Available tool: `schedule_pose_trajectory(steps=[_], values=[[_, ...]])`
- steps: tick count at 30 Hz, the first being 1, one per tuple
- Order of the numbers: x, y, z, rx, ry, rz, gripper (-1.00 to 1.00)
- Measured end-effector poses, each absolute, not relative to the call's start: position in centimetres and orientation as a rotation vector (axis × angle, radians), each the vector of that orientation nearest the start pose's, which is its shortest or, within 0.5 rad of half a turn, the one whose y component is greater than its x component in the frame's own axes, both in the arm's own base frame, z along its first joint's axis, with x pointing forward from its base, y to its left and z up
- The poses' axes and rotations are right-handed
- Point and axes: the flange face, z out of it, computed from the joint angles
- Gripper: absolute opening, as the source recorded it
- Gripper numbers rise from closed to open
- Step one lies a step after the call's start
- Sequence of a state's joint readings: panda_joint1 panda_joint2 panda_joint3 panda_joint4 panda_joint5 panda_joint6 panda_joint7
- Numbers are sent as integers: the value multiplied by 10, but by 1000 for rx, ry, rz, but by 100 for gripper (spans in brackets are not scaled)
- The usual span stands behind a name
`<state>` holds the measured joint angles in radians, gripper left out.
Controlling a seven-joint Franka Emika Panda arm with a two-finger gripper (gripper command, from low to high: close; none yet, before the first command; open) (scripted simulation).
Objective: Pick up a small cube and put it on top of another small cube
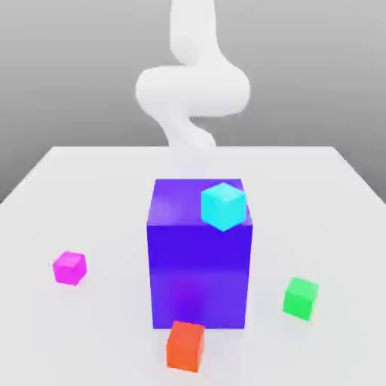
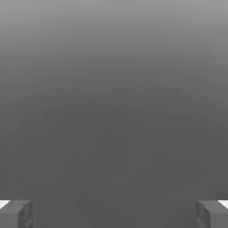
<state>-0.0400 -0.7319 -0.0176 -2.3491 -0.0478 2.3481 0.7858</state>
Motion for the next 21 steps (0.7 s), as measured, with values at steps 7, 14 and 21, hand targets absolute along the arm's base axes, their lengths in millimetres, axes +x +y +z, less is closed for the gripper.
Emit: schedule_pose_trajectory(steps=[7,14,21], values=[[412,-111,533,-2696,1275,-819,0],[387,-196,400,-2797,1426,-549,0],[315,-249,278,-2795,1532,-240,0]])
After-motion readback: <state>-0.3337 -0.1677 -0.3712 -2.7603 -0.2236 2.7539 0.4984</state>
